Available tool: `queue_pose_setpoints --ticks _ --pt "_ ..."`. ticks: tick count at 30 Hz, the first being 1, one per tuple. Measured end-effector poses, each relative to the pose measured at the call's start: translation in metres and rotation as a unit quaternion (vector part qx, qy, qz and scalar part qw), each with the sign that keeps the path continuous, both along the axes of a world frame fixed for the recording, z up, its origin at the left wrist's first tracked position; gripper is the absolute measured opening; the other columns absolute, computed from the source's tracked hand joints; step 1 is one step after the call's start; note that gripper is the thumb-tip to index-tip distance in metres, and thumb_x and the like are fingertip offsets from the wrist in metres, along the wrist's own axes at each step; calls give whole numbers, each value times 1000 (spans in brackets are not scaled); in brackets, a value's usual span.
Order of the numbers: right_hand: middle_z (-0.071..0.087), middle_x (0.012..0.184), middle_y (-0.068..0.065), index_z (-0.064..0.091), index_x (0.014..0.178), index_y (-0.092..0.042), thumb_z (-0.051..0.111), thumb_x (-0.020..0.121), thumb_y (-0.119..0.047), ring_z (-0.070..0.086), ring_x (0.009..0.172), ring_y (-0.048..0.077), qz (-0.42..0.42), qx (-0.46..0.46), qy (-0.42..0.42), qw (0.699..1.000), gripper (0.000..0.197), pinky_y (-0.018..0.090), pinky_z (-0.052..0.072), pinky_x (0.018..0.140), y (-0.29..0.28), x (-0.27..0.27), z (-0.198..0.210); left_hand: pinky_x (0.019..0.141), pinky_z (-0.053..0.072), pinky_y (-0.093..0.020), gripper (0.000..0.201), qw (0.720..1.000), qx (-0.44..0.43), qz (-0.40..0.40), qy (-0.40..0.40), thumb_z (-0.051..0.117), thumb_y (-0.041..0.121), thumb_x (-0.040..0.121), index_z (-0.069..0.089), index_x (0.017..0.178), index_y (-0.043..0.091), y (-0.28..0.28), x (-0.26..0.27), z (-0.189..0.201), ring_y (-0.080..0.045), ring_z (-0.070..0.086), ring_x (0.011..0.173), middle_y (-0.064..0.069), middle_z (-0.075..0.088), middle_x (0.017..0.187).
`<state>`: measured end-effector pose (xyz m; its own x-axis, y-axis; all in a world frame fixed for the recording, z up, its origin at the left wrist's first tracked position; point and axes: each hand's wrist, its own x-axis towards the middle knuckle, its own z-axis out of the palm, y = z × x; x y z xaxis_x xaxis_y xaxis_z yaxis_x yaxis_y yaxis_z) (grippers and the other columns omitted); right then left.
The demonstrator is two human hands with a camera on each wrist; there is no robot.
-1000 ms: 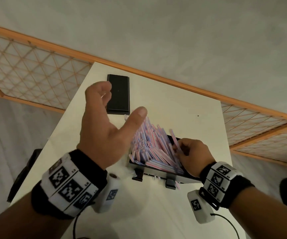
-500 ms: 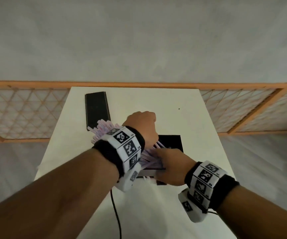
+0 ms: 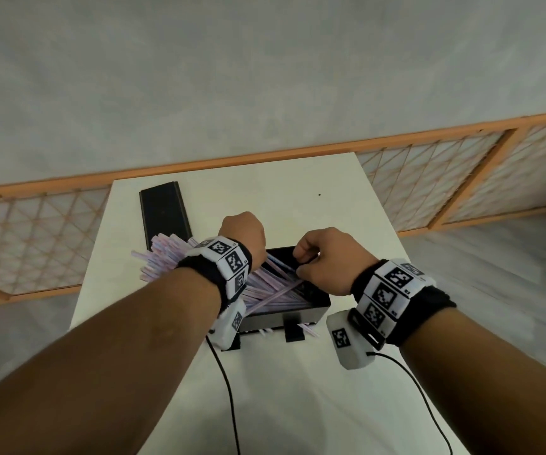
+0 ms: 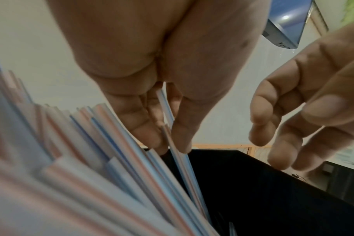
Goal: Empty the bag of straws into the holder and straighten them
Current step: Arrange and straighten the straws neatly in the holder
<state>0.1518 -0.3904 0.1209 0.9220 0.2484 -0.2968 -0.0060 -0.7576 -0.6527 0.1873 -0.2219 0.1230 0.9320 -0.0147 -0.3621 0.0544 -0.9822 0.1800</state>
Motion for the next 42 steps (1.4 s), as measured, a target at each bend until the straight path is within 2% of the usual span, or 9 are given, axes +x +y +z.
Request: queue_pose_setpoints --ticks 10,13,16,21,25,29,33,37,42 --pt "67 98 -7 65 103 -21 71 80 -15 63 90 14 11 -36 -42 998 25 21 47 71 16 4 2 94 52 -26 15 991 -118 2 -57 71 9 90 79 100 18 8 -9 26 -20 64 110 -4 72 112" --pt "63 104 -5 59 113 -20 73 82 -25 60 92 16 50 -45 -81 994 35 26 46 76 31 5 4 80 46 -18 10 977 -174 8 -123 75 15 88 80 94 21 26 -25 53 -11 66 93 6 73 95" --pt "63 89 1 59 102 -18 62 92 -28 59 83 22 87 -30 -75 993 14 33 47 74 54 4 -3 66 45 -10 8 967 -221 8 -125 80 22 84 80 91 26 46 -42 72 1 63 76 16 70 83" --pt "55 78 0 57 96 -14 47 102 -22 51 76 22 113 -39 -37 992 14 30 35 70 73 6 -21 87 45 -23 39 947 -236 -6 -219 78 40 84 70 119 25 72 -63 70 -5 60 105 12 64 115" --pt "61 90 -1 56 96 -17 68 86 -30 57 83 20 122 -93 -35 988 20 29 43 70 75 12 -22 80 50 -18 28 842 -326 120 -413 76 42 85 67 106 26 107 -73 70 -2 61 97 13 66 105" --pt "62 103 2 55 109 -15 70 76 -29 59 91 22 144 -198 30 969 39 31 52 77 66 12 -20 77 49 -28 25 718 -433 274 -472 68 44 83 60 96 25 145 -75 43 -11 63 91 5 68 98" --pt "62 102 -4 55 108 -24 72 64 -44 60 89 16 160 -206 107 960 51 30 51 77 70 9 -31 83 45 -33 19 571 -605 480 -277 59 44 91 63 94 25 154 -82 -1 -21 65 110 4 68 100" --pt "63 113 -7 50 128 -28 70 58 -38 61 100 15 172 -160 136 962 73 29 52 85 81 12 -43 93 43 -39 49 518 -682 501 -124 47 61 98 64 111 16 137 -93 -34 -22 61 104 1 68 105" --pt "69 99 -6 60 113 -30 69 58 -20 66 89 13 160 -122 129 971 56 29 57 77 86 15 -50 68 45 -31 60 470 -732 488 -71 42 68 96 62 110 14 121 -98 -44 -16 64 75 4 71 79"
